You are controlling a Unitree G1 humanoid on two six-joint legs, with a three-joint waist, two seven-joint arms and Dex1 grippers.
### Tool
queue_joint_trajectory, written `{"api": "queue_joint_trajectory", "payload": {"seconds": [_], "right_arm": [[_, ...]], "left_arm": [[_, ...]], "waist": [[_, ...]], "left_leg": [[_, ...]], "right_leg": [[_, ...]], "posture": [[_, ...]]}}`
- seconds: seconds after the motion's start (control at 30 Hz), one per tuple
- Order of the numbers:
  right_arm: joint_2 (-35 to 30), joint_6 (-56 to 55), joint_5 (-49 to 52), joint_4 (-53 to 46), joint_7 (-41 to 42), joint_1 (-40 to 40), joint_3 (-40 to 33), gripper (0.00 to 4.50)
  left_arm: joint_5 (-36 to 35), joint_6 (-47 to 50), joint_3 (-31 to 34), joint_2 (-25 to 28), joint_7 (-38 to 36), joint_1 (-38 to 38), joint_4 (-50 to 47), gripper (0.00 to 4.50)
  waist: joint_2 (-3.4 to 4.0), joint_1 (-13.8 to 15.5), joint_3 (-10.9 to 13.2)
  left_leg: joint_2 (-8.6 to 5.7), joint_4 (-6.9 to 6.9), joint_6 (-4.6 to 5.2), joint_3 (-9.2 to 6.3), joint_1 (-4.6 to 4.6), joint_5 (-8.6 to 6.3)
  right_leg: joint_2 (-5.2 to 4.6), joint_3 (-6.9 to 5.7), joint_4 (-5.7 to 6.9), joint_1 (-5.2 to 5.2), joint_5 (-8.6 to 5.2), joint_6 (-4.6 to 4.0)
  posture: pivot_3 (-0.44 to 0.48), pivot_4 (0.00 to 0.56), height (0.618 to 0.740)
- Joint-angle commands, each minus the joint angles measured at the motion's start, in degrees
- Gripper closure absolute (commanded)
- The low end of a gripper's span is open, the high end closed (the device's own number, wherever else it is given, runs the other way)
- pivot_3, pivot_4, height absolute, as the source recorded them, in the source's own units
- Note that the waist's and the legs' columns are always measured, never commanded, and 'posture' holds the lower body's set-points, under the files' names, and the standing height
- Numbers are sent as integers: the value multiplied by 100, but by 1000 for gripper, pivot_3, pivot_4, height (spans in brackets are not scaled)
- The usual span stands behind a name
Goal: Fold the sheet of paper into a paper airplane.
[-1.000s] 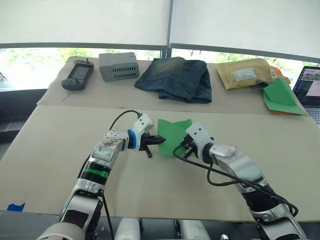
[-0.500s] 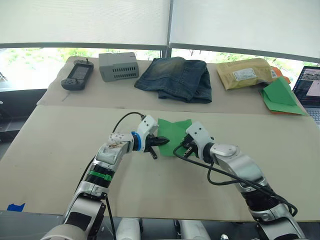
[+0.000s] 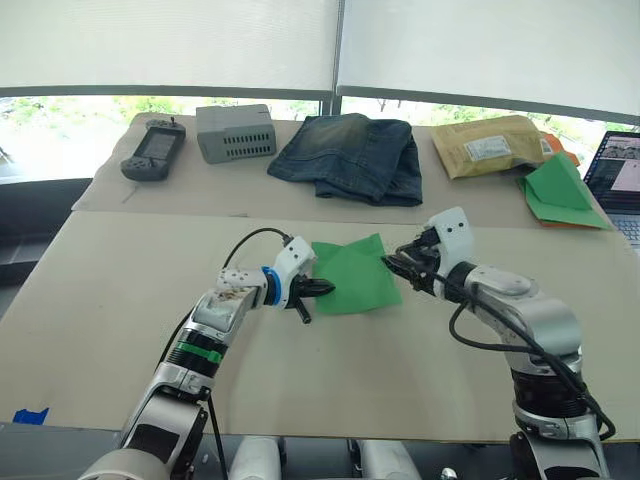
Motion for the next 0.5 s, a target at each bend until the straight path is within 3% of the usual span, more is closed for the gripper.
{"api": "queue_joint_trajectory", "payload": {"seconds": [0.03, 0.5], "right_arm": [[298, 153, 349, 183, -158, -37, -501, 1875], [624, -211, 1028, 1686, 242, -434, -802, 1875]], "left_arm": [[-13, -137, 20, 7, -4, -81, -74, 4500], [-53, -116, 75, -63, 166, 4, -184, 4500]], "waist": [[0, 1, 0], [1, -6, 0]], "left_leg": [[0, 0, 0, 0, 0, 0], [0, -1, 0, 1, 1, 0]], "right_leg": [[0, 0, 0, 0, 0, 0], [0, 1, 0, 1, 1, 0]], "posture": [[0, 150, 734], [0, 150, 734]]}}
